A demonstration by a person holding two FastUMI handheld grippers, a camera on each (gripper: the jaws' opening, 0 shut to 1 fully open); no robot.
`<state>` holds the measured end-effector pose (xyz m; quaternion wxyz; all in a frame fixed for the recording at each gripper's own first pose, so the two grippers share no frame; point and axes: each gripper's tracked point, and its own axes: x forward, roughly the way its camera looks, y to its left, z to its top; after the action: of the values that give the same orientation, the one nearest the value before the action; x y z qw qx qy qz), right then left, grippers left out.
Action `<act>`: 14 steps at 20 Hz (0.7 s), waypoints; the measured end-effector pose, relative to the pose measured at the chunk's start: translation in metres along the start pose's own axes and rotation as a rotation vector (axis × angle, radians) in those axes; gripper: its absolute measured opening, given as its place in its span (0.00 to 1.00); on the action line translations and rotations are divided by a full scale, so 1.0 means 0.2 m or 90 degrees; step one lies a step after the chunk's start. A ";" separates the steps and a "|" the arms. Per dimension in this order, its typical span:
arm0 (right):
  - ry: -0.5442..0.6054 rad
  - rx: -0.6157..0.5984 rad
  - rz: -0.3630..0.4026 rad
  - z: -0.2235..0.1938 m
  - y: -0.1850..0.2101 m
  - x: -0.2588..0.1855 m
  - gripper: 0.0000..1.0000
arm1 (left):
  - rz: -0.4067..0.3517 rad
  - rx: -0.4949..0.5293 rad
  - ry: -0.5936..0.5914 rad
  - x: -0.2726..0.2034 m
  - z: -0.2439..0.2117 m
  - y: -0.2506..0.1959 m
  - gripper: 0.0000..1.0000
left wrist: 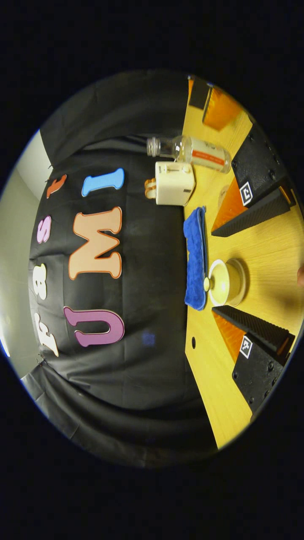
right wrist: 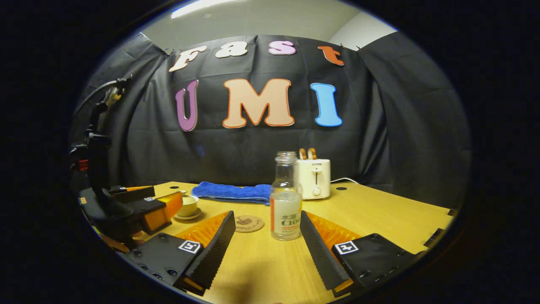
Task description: Open the teacup lid with one hand, grasp the water bottle and pour water into the teacup with the other hand; after pouring, place the water bottle on the coaster and then close the teacup lid.
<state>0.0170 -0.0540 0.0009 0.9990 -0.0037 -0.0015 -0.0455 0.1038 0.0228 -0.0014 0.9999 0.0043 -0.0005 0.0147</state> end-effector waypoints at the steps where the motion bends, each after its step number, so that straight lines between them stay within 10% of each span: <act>1: 0.000 -0.001 -0.012 0.00 -0.05 0.02 0.98 | 0.008 0.001 0.000 0.07 0.00 0.02 0.95; 14: -0.004 -0.003 -0.052 0.01 -0.22 0.08 0.98 | 0.025 0.025 0.035 0.42 -0.04 0.04 0.95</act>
<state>0.0287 -0.1002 0.0025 0.9963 -0.0063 -0.0044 -0.0861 0.1882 0.0331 -0.0102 0.9988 0.0238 0.0269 0.0345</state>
